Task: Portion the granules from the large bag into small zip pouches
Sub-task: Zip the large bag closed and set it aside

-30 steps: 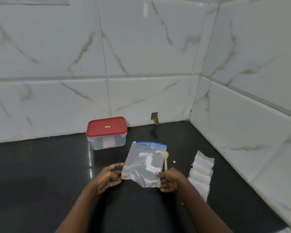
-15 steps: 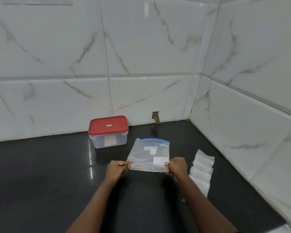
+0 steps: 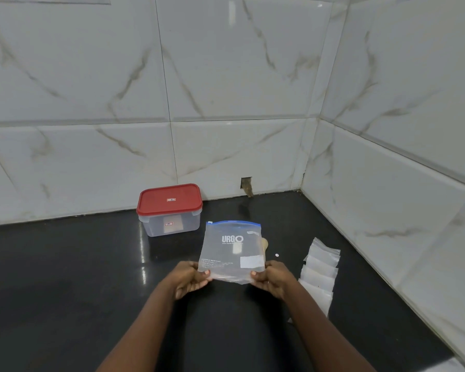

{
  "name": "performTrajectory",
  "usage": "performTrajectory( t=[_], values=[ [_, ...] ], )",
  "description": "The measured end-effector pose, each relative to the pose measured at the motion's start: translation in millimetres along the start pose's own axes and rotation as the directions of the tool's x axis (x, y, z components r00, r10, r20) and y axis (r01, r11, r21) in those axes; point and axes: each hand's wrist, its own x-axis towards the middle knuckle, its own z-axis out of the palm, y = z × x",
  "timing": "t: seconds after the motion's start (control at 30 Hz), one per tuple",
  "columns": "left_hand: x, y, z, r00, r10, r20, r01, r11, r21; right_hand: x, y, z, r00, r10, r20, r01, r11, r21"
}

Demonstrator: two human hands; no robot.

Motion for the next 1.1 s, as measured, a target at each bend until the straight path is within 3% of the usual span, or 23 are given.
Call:
performTrajectory(
  t=[0.17,0.3,0.4,0.5,0.6,0.67,0.73,0.83,1.03,1.1],
  values=[
    [-1,1,2,0.999,-0.022,-0.048,0.024,0.999,0.037,4,4,-9,0.989,-0.049,-0.139,0.047,0.999,-0.015],
    [-2,-3,0,0.997,0.042,0.065,-0.045,0.998,0.038,4,6,-8,0.997,-0.044,-0.064,0.046,0.998,0.034],
    [-5,-6,2,0.98,0.161,0.12,-0.166,0.986,0.033,2,9,-8,0.974,-0.225,-0.022,0.225,0.974,-0.014],
    [-7,-7,5,0.96,0.273,0.057,-0.279,0.946,0.165,3,14,-12,0.921,-0.38,0.084,0.388,0.884,-0.262],
    [-3,-7,9,0.953,0.301,-0.032,-0.297,0.951,0.092,6,17,-14,0.862,-0.485,0.147,0.49,0.724,-0.485],
    [2,-8,11,0.944,0.323,-0.062,-0.315,0.943,0.108,7,18,-10,0.802,-0.589,0.102,0.528,0.618,-0.582],
    [4,-9,13,0.92,0.383,-0.088,-0.356,0.907,0.223,7,18,-5,0.74,-0.672,0.027,0.544,0.574,-0.612],
    [3,-9,16,0.86,0.49,-0.14,-0.413,0.831,0.373,7,18,7,0.749,-0.662,-0.017,0.532,0.617,-0.579],
    [-2,-9,20,0.799,0.569,-0.193,-0.48,0.797,0.366,8,19,22,0.784,-0.615,-0.083,0.533,0.736,-0.418],
    [-3,-10,21,0.784,0.589,-0.195,-0.494,0.783,0.379,11,18,23,0.77,-0.607,-0.194,0.513,0.771,-0.377]
  ],
)
